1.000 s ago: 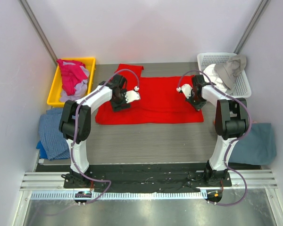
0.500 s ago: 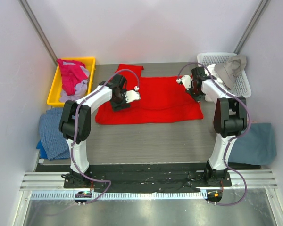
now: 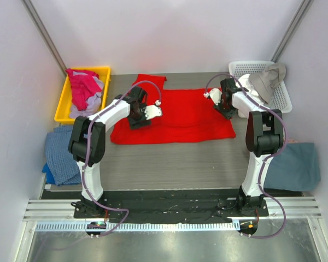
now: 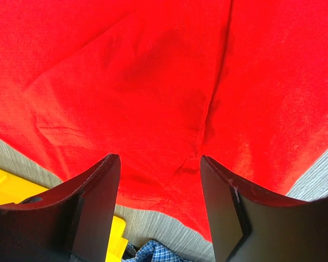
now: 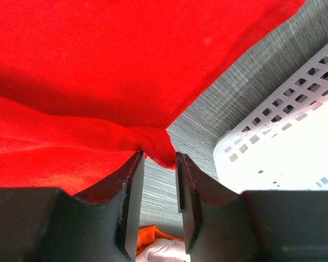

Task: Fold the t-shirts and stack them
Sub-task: Fold the flattened tshirt in 1/3 of the way

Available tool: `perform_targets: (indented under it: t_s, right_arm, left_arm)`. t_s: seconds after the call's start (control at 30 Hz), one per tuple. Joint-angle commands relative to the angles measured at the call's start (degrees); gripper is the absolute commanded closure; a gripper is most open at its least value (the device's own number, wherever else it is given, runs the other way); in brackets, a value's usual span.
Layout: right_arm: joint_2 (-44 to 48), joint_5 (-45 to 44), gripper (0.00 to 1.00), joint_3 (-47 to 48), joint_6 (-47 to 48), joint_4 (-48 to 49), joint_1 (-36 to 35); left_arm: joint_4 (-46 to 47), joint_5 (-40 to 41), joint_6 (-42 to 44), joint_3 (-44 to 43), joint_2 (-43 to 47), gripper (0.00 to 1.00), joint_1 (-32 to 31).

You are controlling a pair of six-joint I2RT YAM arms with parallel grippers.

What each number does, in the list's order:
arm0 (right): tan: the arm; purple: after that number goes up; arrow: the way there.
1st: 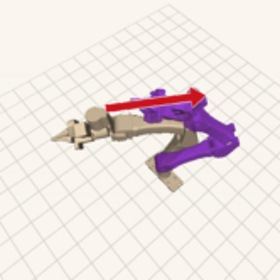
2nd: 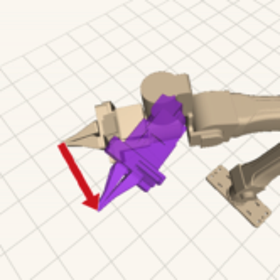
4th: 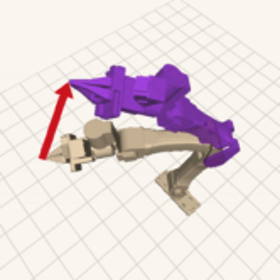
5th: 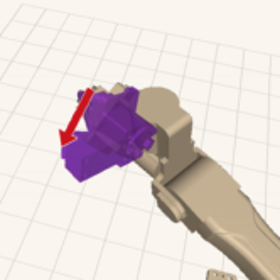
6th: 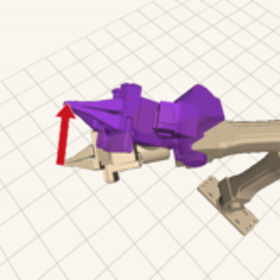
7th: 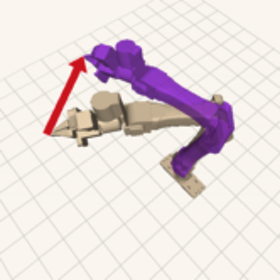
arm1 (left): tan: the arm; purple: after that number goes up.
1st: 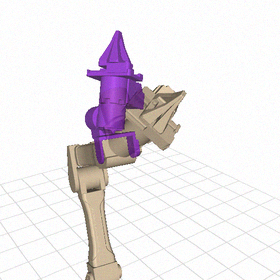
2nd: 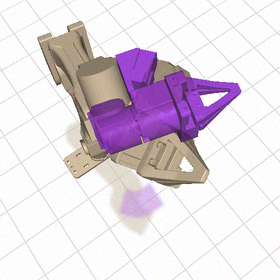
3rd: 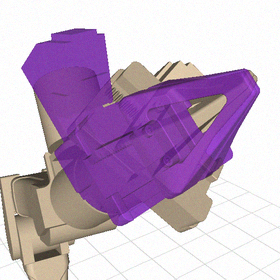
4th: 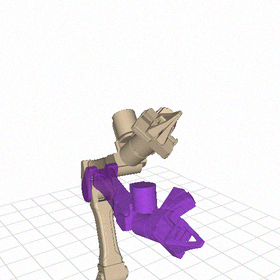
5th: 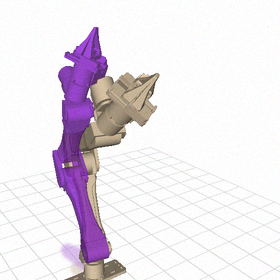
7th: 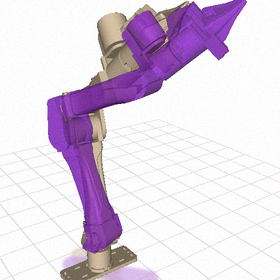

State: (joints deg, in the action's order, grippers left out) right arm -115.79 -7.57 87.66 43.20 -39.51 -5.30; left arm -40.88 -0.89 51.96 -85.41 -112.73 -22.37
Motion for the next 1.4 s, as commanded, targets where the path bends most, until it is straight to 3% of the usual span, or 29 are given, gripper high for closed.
perform_targets:
  t_s: [0.0, 0.73, 1.37]
  right_arm:
    - [1.09, -1.65, 0.62, 2.08, 0.22, 0.13, -0.15]
    - [5.3, -2.89, 0.59, 3.14, -3.38, 1.45, -2.69]
    - [14.8, 0.01, 0.58, -18.92, -5.76, 5.58, -6.56]
  left_arm:
    - [1.42, 0.36, 0.95, 0.24, 1.72, 0.36, -0.13]
    - [5.2, 2.29, -0.28, 2.61, 2.78, 0.37, -0.04]
    - [6.87, 2.82, -0.64, 4.81, 3.92, 0.36, -0.13]
